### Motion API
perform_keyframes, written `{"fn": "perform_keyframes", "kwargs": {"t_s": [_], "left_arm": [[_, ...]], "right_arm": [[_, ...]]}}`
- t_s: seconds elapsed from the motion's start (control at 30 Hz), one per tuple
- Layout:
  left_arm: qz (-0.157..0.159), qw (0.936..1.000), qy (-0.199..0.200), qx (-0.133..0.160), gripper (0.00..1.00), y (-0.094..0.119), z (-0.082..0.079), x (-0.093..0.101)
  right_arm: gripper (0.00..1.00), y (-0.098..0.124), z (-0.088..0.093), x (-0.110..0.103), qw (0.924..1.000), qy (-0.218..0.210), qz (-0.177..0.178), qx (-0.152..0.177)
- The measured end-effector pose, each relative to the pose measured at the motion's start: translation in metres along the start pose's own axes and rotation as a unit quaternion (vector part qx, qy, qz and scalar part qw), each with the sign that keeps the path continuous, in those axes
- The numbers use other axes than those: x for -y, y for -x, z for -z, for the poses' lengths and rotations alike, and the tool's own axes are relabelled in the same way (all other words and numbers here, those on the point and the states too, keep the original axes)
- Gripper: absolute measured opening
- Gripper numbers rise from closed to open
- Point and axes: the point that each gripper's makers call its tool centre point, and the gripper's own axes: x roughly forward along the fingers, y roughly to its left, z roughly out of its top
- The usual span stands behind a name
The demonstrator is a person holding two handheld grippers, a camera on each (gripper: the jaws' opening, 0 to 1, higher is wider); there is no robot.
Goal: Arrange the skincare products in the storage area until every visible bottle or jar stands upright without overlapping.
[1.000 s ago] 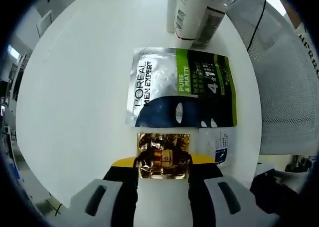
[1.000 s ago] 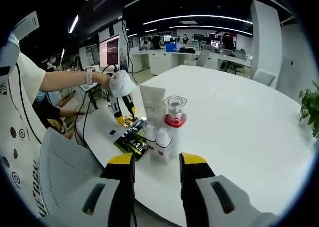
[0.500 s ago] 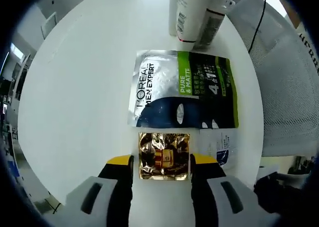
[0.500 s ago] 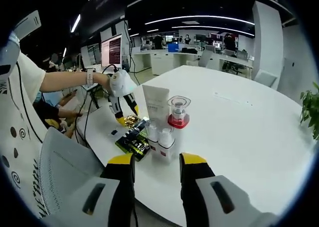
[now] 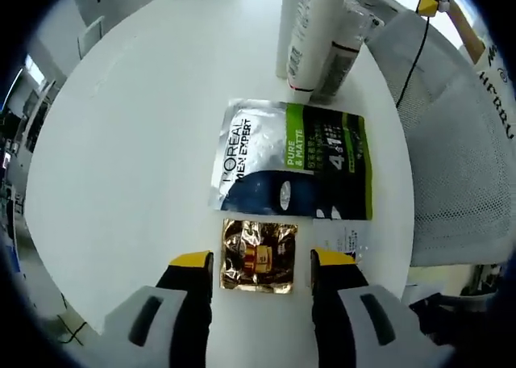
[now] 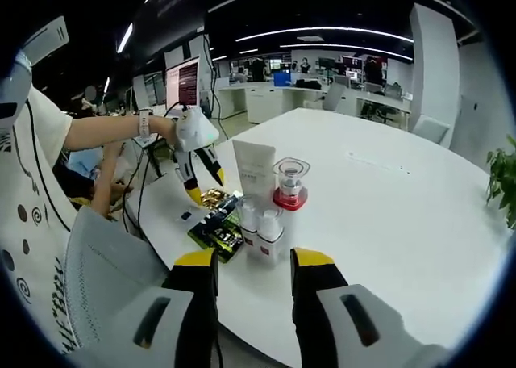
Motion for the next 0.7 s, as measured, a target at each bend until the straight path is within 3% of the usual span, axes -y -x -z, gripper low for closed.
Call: {"fn": "perform_keyframes", "kwargs": {"t_s": [0.5,0.7], "left_arm": [[0.061,0.9937,0.059,0.074,0.47,0.022,-0.018,0.042],[0.049,0.9903,0.086,0.098,0.54,0.028,-0.023,0.05]], "right_arm": [[0.38,-0.003,0.004,-0.004,0.9998,0.007,-0.015,-0.007],[0.38,-0.003,0.004,-0.003,0.9998,0.009,-0.017,-0.007]]}}
